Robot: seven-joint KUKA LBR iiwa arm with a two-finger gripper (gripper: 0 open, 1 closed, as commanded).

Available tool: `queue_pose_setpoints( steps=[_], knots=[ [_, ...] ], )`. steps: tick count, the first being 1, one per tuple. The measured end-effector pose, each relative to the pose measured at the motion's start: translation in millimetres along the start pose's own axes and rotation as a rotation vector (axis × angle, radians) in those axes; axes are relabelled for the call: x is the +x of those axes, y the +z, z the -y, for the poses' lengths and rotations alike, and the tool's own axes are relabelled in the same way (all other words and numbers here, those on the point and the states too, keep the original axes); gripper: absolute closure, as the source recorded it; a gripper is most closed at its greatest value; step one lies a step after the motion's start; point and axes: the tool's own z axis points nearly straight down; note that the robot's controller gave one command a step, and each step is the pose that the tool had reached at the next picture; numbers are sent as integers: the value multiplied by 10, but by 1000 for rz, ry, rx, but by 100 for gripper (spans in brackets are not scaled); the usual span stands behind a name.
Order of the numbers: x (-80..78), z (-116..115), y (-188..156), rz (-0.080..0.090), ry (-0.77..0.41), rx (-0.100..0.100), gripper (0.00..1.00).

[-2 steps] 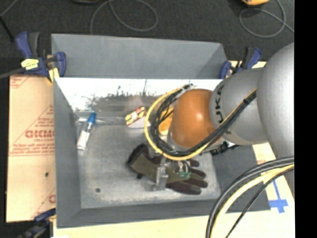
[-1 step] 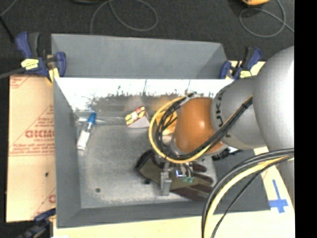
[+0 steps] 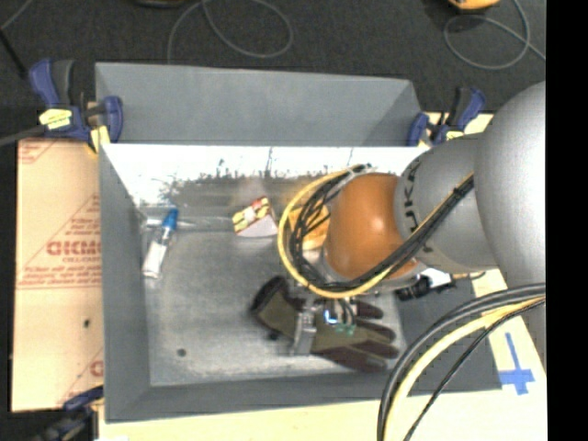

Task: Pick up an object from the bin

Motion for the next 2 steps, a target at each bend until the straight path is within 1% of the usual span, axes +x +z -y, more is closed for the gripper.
queue_pose_setpoints(
  steps=[1,2],
  knots=[
    [235,-177,-60,-2,-163,1,0],
    [-19,1,-14,5,0,-2,100]
  ],
)
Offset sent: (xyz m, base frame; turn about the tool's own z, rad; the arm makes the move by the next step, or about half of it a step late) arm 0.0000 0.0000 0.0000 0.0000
